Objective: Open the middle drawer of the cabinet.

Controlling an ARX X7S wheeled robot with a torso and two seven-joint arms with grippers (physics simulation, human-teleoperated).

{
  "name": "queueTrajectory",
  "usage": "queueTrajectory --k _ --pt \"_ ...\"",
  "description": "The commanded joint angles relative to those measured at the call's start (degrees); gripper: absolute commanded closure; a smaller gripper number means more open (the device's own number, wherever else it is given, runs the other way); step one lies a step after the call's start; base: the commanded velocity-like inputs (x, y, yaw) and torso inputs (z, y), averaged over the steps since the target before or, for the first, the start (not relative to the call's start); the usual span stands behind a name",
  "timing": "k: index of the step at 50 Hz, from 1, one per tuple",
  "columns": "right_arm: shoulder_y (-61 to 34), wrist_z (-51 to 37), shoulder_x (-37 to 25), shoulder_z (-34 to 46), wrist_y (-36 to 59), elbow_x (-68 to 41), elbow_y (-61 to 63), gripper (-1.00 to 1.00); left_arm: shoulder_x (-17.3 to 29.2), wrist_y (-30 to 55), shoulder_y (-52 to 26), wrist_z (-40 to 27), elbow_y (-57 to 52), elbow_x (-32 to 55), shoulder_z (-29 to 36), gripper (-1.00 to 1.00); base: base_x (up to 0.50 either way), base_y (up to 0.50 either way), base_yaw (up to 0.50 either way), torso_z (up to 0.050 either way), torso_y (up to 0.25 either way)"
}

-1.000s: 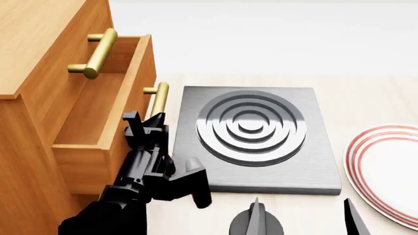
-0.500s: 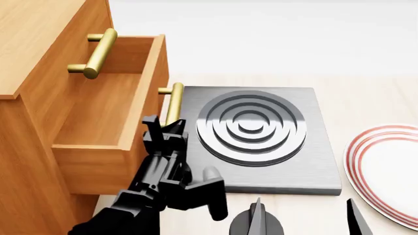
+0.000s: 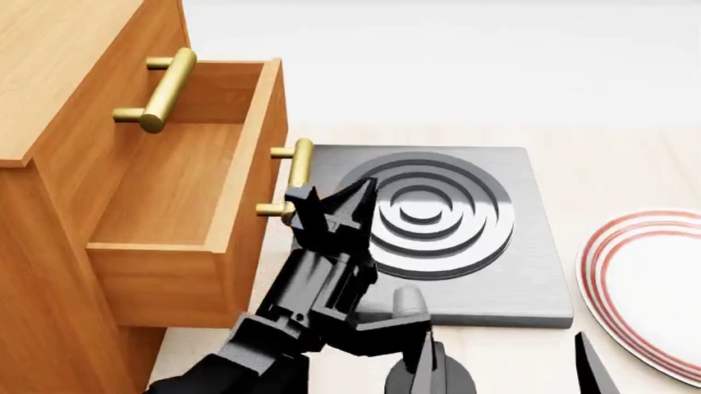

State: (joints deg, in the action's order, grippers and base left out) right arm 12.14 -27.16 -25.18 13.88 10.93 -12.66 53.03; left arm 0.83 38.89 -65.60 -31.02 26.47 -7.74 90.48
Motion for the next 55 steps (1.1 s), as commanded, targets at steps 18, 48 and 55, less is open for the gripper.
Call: queueTrajectory --k 18,48,55 --pt "-0.48 -0.65 -0.58 0.59 0.01 -0.29 -0.15 -1.0 -0.83 -0.43 -3.08 -8.05 -1.58 1.55 -0.23 -1.0 0.0 0.0 0.0 0.0 0.0" --pt "-0.78 -1.05 -1.1 1.36 -0.42 -0.53 -0.8 -1.0 -0.82 -11.56 -17.31 -20.63 -0.43 38.13 -3.42 -1.0 0.0 0.0 0.0 0.0 0.0" --pt "-0.82 -1.21 -1.25 1.29 -0.46 -0.77 -0.86 -1.0 0.15 -13.19 -18.15 -19.09 -1.27 48.43 -9.13 -1.0 0.0 0.0 0.0 0.0 0.0"
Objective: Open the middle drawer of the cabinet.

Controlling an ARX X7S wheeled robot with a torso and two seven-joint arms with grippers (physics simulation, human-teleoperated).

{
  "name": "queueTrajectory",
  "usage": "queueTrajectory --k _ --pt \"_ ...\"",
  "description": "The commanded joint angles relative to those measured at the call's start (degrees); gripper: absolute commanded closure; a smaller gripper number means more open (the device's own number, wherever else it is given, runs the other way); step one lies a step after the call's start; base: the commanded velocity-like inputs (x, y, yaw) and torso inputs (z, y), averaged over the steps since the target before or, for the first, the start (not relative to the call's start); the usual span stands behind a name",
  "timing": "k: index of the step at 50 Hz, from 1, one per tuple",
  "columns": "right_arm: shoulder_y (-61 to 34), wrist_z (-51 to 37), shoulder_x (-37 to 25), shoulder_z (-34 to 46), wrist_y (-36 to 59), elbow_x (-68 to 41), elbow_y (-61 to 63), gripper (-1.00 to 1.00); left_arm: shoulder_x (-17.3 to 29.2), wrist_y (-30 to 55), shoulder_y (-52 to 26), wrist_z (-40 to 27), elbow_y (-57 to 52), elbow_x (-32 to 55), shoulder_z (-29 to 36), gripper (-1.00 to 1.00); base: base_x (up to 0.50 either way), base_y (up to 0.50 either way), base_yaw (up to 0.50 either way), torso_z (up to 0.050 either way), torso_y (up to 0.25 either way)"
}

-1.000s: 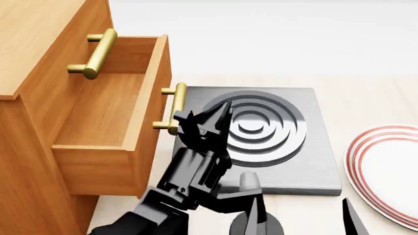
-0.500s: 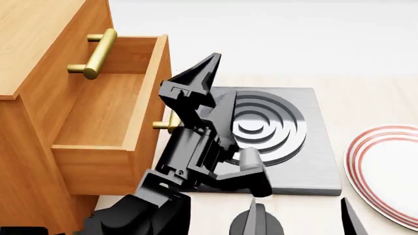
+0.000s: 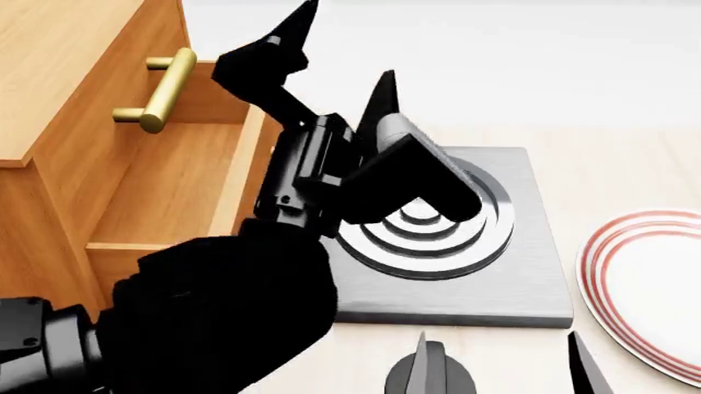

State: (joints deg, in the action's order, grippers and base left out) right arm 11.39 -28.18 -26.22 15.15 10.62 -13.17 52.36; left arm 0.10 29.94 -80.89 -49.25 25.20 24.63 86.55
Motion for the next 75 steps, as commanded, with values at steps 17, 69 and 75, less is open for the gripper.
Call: queueTrajectory --k 17,69,75 --pt "0.39 -0.72 -0.61 -0.29 -0.68 -0.71 -0.09 -1.0 4.67 1.26 -2.36 2.06 -5.09 37.79 -20.62 -1.0 0.0 0.0 0.0 0.0 0.0" --pt "-0.28 -1.75 -1.58 0.33 -0.35 -1.49 -0.1 -1.0 5.42 0.89 3.45 -4.5 -1.25 50.25 -28.31 -1.0 0.0 0.0 0.0 0.0 0.0" --pt "-0.31 -1.9 -1.65 0.5 -0.35 -1.41 -0.05 -1.0 5.36 0.78 3.99 -5.37 -0.63 50.89 -28.65 -1.0 0.0 0.0 0.0 0.0 0.0"
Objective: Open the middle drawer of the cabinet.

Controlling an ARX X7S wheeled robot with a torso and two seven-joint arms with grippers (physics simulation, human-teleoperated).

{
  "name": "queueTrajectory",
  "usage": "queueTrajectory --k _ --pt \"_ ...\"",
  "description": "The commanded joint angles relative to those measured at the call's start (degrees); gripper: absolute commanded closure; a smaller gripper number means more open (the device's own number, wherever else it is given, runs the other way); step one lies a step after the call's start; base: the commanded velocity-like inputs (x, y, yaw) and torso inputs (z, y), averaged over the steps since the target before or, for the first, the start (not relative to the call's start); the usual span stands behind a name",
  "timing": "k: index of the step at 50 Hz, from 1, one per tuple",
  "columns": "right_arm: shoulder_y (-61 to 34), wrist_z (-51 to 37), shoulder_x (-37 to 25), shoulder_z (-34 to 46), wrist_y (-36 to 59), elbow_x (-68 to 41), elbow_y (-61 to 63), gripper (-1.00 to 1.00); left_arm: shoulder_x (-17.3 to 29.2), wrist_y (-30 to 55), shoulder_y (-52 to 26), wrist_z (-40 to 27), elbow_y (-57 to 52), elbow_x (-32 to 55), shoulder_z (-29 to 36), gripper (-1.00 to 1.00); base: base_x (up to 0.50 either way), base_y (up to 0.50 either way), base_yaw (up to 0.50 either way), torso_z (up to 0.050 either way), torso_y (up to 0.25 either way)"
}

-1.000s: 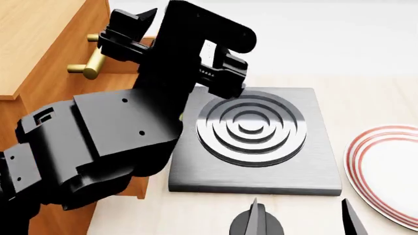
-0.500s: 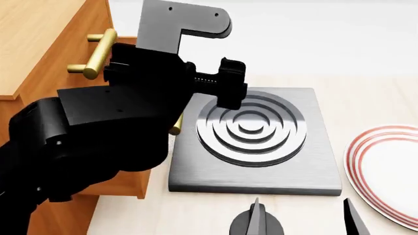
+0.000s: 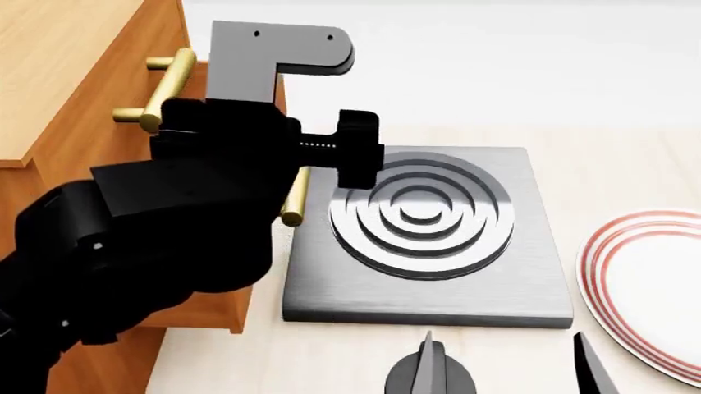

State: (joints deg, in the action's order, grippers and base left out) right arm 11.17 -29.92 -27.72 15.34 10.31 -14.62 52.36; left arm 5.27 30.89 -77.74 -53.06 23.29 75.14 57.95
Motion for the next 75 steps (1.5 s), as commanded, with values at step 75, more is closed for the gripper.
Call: queueTrajectory --k 75 --pt "-0.58 -1.51 -0.96 1.36 -0.54 -0.38 -0.74 -1.0 -0.47 3.17 3.83 -0.6 9.07 8.25 -1.2 -1.0 0.0 0.0 0.0 0.0 0.0"
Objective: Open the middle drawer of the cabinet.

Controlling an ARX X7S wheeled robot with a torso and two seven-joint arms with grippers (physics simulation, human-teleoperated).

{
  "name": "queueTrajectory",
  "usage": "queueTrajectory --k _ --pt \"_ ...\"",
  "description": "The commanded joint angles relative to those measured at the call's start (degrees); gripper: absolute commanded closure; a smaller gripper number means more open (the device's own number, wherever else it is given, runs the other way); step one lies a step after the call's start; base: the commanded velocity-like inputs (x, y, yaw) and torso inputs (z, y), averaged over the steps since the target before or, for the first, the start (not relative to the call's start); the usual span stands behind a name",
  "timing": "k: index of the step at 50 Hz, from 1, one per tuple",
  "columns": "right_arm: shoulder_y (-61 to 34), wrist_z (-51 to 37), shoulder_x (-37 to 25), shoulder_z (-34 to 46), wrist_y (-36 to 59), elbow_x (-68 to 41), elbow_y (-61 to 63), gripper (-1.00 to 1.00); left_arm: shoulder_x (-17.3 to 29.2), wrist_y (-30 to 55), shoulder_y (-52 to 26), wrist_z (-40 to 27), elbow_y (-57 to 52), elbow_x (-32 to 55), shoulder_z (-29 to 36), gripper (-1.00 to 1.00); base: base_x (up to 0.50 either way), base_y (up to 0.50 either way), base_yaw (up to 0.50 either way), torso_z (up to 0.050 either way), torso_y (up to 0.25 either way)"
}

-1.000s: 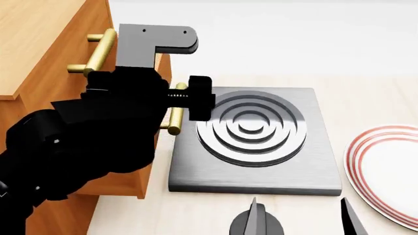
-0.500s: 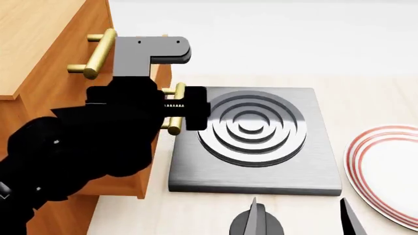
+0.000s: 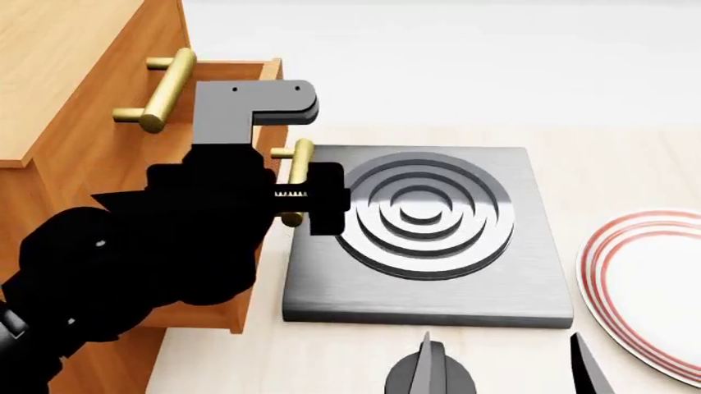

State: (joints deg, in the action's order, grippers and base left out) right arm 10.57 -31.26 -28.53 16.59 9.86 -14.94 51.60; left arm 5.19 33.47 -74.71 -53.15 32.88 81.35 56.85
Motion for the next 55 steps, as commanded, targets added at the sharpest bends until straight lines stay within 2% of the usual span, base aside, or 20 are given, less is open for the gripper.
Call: queueTrajectory --k 1,19,36,43,48,49,55 --pt "0.01 -0.19 -0.17 0.11 -0.07 -0.07 0.0 -1.0 -0.46 0.65 0.83 -0.47 -0.64 2.2 -0.12 -1.0 0.0 0.0 0.0 0.0 0.0" --pt "-0.02 -0.48 -0.53 0.01 -0.28 -0.48 0.05 -1.0 -1.44 -0.39 1.64 0.98 -2.46 4.22 -0.93 -1.0 0.0 0.0 0.0 0.0 0.0" --pt "-0.18 -0.7 -0.83 0.11 -0.35 -0.7 0.0 -1.0 -4.36 -2.34 1.72 3.28 -0.48 4.89 0.58 -1.0 0.0 0.0 0.0 0.0 0.0" --pt "-0.32 -0.74 -0.9 0.29 -0.35 -0.71 -0.04 -1.0 -4.85 -4.03 1.36 3.97 -0.49 6.15 2.78 -1.0 0.0 0.0 0.0 0.0 0.0" --pt "-0.24 -0.8 -0.99 0.34 -0.52 -0.67 -0.1 -1.0 -4.9 -5.52 0.67 6.71 -1.42 7.1 5.37 -1.0 0.0 0.0 0.0 0.0 0.0" --pt "-0.19 -0.78 -1.02 0.34 -0.63 -0.68 -0.11 -1.0 -4.97 -5.45 0.38 9.17 -1.98 7.38 6.24 -1.0 0.0 0.0 0.0 0.0 0.0" --pt "0.0 -0.93 -1.19 0.31 -0.72 -0.71 0.1 -1.0 -5.0 -7.13 -0.13 9.1 -2.06 9.99 9.21 -1.0 0.0 0.0 0.0 0.0 0.0"
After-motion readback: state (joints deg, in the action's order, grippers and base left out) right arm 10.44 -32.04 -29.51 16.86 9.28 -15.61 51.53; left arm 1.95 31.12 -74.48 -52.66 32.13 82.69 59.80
